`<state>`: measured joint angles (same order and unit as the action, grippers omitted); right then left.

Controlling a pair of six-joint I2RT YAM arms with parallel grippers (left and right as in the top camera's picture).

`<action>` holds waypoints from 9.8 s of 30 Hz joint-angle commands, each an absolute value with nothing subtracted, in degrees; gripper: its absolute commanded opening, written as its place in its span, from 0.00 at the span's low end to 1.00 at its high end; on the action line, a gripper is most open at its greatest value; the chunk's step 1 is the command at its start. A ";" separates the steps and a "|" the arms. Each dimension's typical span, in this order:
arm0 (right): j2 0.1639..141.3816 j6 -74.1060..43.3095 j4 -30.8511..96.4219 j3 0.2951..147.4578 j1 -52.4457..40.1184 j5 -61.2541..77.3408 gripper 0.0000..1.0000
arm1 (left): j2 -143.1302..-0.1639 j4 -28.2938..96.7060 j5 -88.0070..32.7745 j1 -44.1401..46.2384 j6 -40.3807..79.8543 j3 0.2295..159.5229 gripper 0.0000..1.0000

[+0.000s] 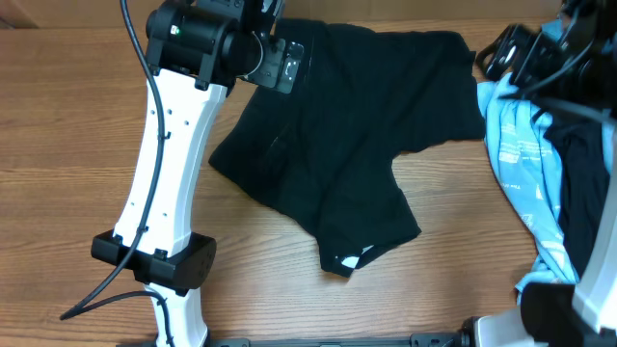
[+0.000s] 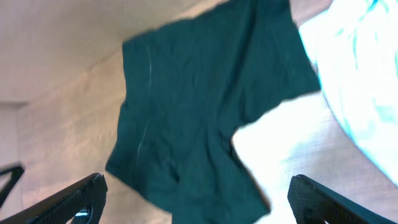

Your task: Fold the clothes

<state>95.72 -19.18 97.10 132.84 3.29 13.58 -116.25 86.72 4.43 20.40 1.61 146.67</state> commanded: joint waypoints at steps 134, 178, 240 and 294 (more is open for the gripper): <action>76.36 -18.15 69.52 72.36 5.63 11.05 1.00 | -120.20 64.79 -2.57 25.19 25.74 89.89 0.88; 77.06 -26.98 29.98 42.89 0.54 -3.75 0.67 | -120.20 56.84 4.67 10.44 21.80 80.62 0.04; 67.35 -13.02 53.76 71.90 4.71 9.21 0.04 | -91.48 74.17 9.65 7.14 12.91 95.70 0.04; 102.32 -10.31 12.32 76.27 -3.68 16.86 1.00 | -113.78 54.70 6.35 7.49 17.78 102.37 0.91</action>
